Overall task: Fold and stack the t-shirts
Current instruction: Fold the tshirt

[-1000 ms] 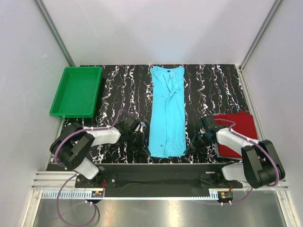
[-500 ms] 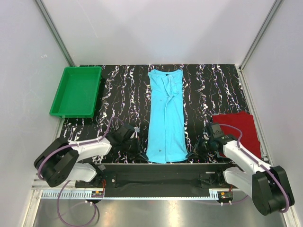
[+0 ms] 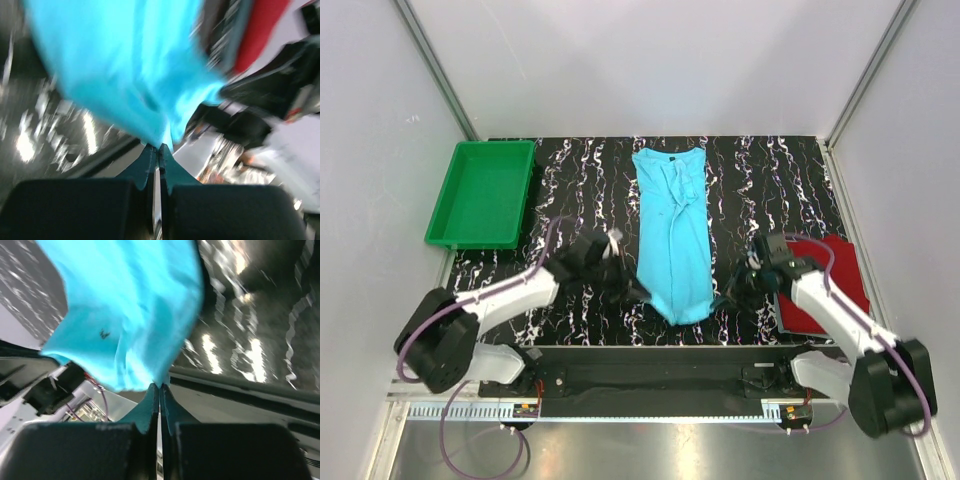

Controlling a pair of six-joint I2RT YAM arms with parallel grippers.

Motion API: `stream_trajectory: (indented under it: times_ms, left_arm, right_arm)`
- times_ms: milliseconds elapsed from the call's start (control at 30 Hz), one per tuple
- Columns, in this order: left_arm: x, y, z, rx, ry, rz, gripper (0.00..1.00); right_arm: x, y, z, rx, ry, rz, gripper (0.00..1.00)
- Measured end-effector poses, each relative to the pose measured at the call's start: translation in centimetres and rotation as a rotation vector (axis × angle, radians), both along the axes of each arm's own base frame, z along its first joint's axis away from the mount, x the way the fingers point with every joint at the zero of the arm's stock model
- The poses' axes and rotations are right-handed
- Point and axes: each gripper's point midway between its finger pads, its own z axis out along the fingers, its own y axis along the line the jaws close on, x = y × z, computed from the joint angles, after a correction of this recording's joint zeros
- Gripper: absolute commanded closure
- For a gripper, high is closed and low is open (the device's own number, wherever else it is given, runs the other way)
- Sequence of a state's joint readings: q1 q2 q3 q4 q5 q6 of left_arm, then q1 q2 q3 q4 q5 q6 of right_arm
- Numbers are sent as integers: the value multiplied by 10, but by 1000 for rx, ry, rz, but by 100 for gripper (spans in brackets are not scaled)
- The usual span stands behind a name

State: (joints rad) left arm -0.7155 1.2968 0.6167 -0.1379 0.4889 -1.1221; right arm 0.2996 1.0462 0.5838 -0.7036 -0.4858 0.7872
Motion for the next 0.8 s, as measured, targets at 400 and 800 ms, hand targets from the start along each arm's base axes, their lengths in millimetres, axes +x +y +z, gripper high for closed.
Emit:
stream_trajectory:
  times_ms: [400,800]
  left_arm:
    - [182,-9,49,-60,-138,149,100]
    - [237,-3,9,-48,-63,189,100]
  right_arm:
    - [158,6,32,-51,-94,4,100]
    - [248,-1,14,-77,-104,37,100]
